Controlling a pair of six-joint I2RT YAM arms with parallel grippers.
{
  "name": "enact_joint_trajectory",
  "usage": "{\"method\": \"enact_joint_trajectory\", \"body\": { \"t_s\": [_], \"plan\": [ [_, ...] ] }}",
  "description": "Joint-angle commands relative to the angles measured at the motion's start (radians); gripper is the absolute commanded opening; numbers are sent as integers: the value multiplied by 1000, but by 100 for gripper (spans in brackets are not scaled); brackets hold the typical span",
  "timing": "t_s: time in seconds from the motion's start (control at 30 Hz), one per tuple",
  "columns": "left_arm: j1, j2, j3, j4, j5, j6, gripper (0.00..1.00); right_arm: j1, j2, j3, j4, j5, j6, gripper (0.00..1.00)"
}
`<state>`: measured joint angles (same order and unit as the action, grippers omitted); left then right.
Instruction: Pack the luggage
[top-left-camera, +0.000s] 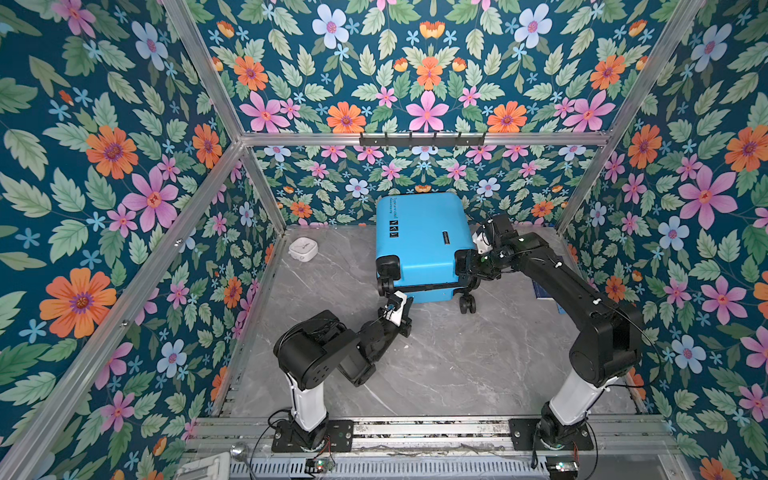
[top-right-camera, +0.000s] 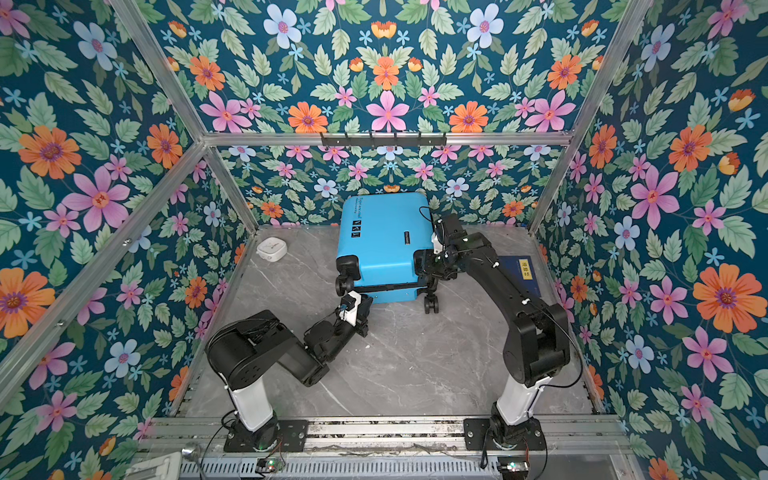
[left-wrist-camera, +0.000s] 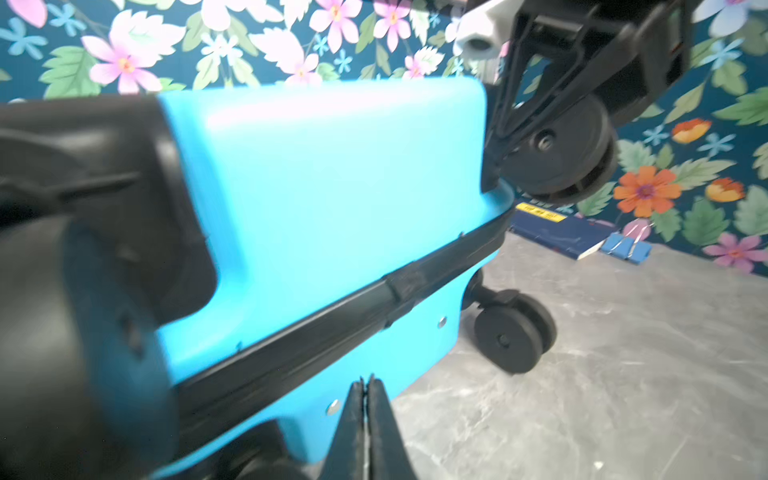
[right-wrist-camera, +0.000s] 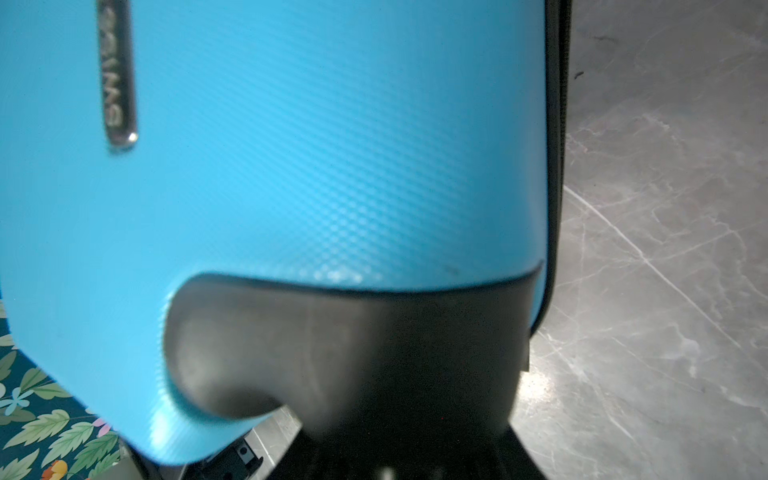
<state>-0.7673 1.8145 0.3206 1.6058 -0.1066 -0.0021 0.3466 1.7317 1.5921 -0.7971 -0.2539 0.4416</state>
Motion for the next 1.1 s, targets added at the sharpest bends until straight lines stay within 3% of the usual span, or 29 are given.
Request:
{"method": "enact_joint_trajectory", "body": {
  "t_s": [0.0,0.23,0.37,0.63,1.07],
  "plan": [
    [0,-25,-46,66,-97,-25,51,2,-7,17,27,-1,15,9],
    [64,-21,-150,70,-172,-125,69,0,-18,16,22,2,6,9],
    [131,-20,-156,69,-130,-144,77,0,-26,10,26,1,6,9],
    [227,35,-80,69,73,-128,50,-1,-40,1,26,4,5,10],
    [256,108,-5,68,115,-98,42,-2,-39,11,9,7,-4,10]
  ]
}}
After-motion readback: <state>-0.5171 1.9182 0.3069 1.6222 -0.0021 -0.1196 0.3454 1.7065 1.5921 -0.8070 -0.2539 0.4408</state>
